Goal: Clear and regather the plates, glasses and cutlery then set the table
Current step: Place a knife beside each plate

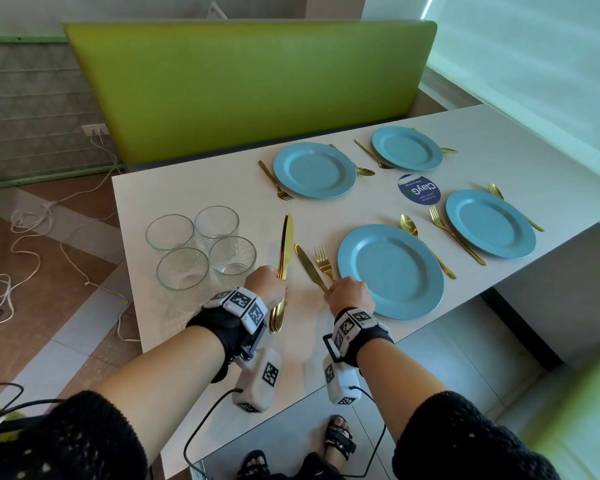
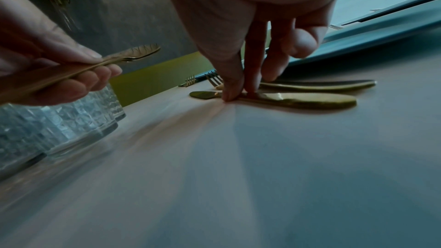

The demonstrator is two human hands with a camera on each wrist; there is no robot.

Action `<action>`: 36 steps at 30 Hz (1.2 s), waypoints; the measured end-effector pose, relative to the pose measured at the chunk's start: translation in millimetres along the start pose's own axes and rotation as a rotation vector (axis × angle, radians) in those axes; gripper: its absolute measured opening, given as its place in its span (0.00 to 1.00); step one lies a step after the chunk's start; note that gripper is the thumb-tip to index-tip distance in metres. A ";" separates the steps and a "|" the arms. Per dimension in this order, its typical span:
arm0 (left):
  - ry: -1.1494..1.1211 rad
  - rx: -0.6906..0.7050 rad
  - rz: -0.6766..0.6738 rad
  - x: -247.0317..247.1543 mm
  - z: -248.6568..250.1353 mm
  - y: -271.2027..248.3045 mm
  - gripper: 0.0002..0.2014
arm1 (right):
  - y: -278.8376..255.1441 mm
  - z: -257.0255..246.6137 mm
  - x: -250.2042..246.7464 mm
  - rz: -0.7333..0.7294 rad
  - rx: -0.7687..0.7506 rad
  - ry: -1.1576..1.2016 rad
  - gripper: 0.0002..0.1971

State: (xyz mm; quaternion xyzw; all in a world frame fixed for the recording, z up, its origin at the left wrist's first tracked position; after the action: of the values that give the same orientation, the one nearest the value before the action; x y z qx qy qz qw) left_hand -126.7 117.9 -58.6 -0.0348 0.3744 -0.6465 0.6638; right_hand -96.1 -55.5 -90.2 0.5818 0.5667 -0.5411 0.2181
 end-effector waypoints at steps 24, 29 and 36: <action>-0.009 0.021 -0.006 4.3 -1.7 2.4 0.05 | -2.2 4.1 -10.2 -0.007 0.020 -0.002 0.12; -0.001 0.027 -0.021 5.0 5.6 0.6 0.06 | 4.2 -1.2 -41.4 0.051 -0.027 0.067 0.12; -0.009 0.061 -0.031 14.0 31.4 0.6 0.09 | 6.3 -9.8 -72.1 -0.105 -0.176 0.296 0.07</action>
State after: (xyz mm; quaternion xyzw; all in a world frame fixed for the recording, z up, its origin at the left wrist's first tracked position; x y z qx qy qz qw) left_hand -110.8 91.8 -42.7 -0.0234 0.3508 -0.6678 0.6561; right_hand -70.3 -79.2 -26.1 0.6035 0.6672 -0.4086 0.1538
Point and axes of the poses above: each hand's wrist, its own y-axis towards the middle knuckle, its own x-axis out of the palm, z = x × y, the point moved 7 cm from there along y, towards the middle knuckle, and after that the axes turned 2 degrees about y, right-handed, at the moved point
